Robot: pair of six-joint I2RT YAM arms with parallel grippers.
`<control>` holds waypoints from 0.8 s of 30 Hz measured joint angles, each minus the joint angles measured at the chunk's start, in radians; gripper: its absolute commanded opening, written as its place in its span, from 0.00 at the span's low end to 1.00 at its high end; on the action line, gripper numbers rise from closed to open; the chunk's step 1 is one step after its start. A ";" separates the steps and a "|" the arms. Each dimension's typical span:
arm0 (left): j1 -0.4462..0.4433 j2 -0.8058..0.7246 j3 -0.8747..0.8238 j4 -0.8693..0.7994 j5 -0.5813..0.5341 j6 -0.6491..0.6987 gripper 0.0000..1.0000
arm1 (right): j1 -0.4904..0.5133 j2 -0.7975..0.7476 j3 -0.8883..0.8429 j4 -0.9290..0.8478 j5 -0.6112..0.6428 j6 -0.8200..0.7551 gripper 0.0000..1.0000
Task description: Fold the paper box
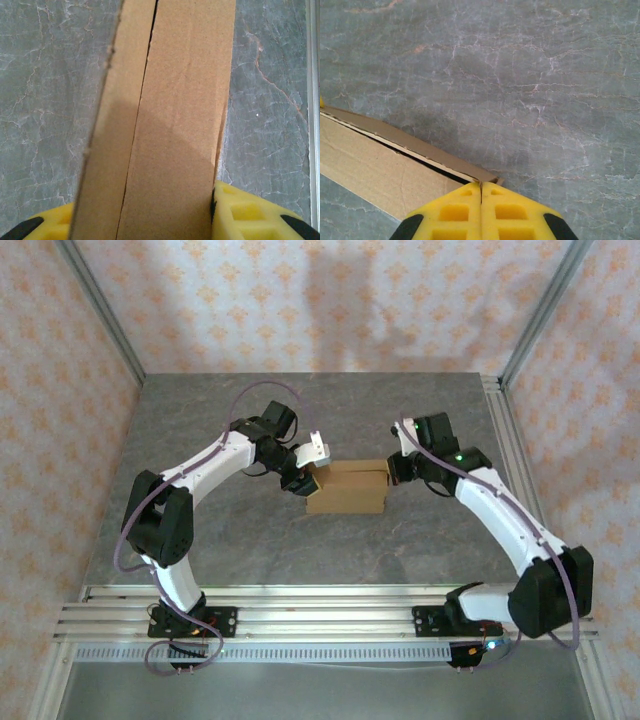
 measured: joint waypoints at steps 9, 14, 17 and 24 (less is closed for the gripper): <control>0.000 0.000 0.001 0.000 -0.007 -0.009 0.42 | 0.086 -0.134 -0.220 0.289 0.160 0.225 0.00; 0.000 0.000 0.002 0.000 -0.015 -0.024 0.42 | 0.125 -0.157 -0.293 0.409 0.240 0.296 0.00; 0.000 0.000 0.002 0.000 -0.018 -0.027 0.42 | 0.143 -0.187 -0.354 0.486 0.274 0.322 0.00; -0.003 0.000 0.006 0.001 -0.021 -0.027 0.42 | 0.168 -0.229 -0.449 0.619 0.332 0.379 0.00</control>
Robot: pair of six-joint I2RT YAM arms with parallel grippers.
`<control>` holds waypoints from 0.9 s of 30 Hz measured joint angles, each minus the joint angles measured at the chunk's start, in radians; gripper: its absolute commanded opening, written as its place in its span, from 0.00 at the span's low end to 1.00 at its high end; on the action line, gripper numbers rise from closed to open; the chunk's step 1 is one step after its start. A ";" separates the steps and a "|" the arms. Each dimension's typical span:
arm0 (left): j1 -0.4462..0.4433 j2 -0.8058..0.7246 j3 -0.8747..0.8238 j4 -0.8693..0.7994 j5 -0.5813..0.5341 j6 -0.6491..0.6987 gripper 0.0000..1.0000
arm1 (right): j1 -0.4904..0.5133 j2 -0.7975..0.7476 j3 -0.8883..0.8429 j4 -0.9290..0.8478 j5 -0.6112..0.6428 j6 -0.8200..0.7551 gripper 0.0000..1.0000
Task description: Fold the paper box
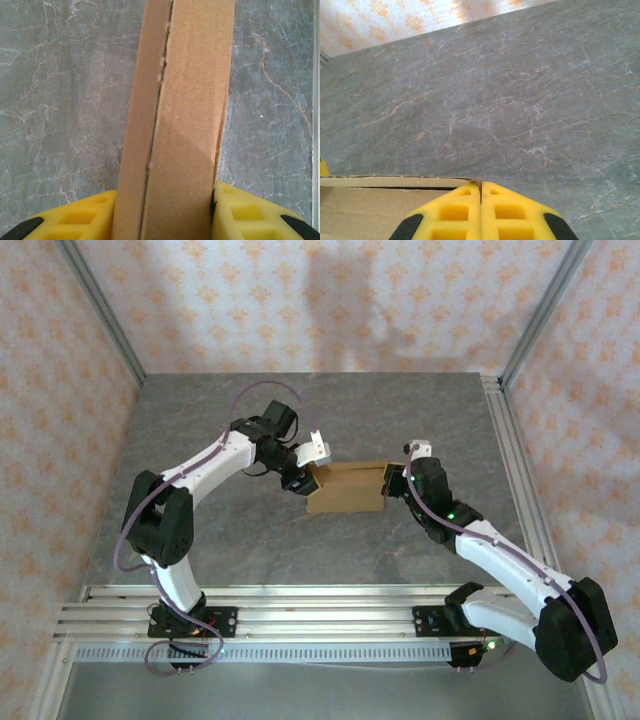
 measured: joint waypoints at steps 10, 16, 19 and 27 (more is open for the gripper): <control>-0.005 0.002 0.001 0.010 -0.003 0.000 0.42 | 0.024 -0.004 -0.011 0.016 0.058 0.114 0.00; -0.005 0.005 0.002 0.013 0.000 0.000 0.42 | 0.026 -0.004 0.017 -0.043 0.065 0.149 0.00; -0.005 0.005 0.002 0.013 0.000 0.000 0.42 | 0.026 -0.003 0.016 -0.042 0.065 0.151 0.00; -0.005 0.005 0.002 0.015 0.000 -0.001 0.42 | 0.026 -0.003 -0.061 0.087 0.062 0.130 0.01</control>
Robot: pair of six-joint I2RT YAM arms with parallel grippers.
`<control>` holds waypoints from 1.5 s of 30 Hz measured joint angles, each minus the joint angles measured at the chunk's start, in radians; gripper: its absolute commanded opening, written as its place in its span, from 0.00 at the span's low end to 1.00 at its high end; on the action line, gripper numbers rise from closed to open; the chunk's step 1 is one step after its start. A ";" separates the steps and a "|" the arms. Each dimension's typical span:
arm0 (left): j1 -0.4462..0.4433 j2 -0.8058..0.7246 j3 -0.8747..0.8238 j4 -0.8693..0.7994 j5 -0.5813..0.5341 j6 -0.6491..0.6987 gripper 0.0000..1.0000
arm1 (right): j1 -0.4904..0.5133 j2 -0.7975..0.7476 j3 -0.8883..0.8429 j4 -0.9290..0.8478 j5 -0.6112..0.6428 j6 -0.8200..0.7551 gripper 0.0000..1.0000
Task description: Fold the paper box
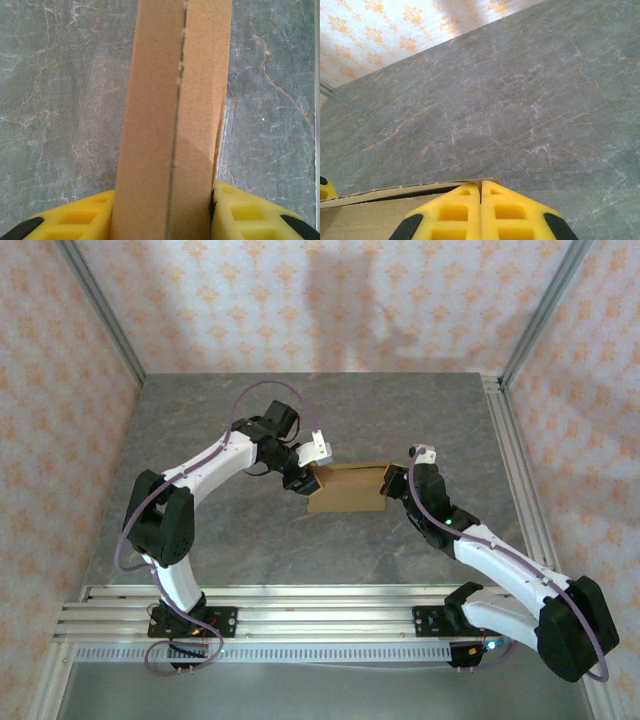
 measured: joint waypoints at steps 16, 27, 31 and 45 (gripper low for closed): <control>0.000 -0.019 -0.058 0.087 0.020 -0.058 0.88 | 0.000 -0.001 -0.018 0.035 -0.005 -0.075 0.01; 0.000 -0.205 -0.217 0.351 -0.049 -0.221 1.00 | 0.000 -0.001 -0.015 0.027 -0.005 -0.090 0.01; -0.005 -0.277 -0.262 0.422 -0.185 -0.346 1.00 | 0.000 -0.001 -0.011 0.020 -0.005 -0.090 0.01; -0.021 -0.486 -0.336 0.398 -0.430 -0.713 0.70 | 0.000 0.024 0.029 -0.020 -0.015 -0.093 0.02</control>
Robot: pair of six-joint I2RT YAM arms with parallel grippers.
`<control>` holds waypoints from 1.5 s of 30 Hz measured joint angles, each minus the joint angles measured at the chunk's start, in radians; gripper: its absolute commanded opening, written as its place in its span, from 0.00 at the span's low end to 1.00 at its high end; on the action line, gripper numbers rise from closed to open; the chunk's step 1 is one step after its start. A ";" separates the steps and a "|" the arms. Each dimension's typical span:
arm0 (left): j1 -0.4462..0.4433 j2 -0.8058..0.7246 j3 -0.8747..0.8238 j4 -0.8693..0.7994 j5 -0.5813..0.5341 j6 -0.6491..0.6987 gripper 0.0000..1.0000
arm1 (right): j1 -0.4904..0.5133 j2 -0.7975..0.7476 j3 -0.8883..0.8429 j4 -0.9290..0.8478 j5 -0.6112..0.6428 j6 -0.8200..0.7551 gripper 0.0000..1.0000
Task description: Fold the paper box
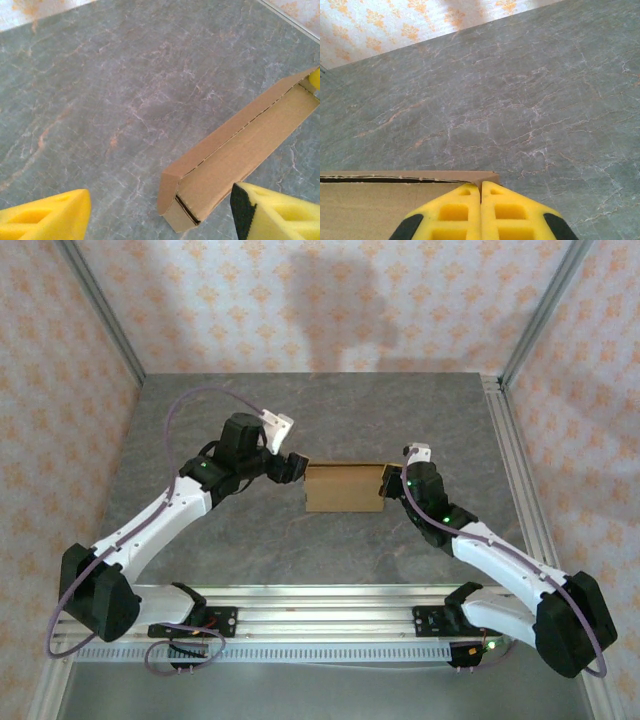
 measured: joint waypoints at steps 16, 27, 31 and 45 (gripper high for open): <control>-0.062 0.165 0.100 -0.144 0.004 -0.021 0.45 | 0.002 0.005 0.007 -0.008 -0.019 -0.007 0.02; -0.062 0.170 0.117 -0.162 -0.028 -0.019 0.22 | 0.002 0.013 0.007 -0.005 -0.019 -0.007 0.02; -0.062 0.171 0.119 -0.163 -0.037 -0.020 0.18 | 0.002 0.013 0.007 -0.005 -0.020 -0.007 0.02; -0.062 0.188 0.127 -0.170 -0.045 -0.026 0.19 | 0.002 0.013 0.007 -0.005 -0.020 -0.007 0.02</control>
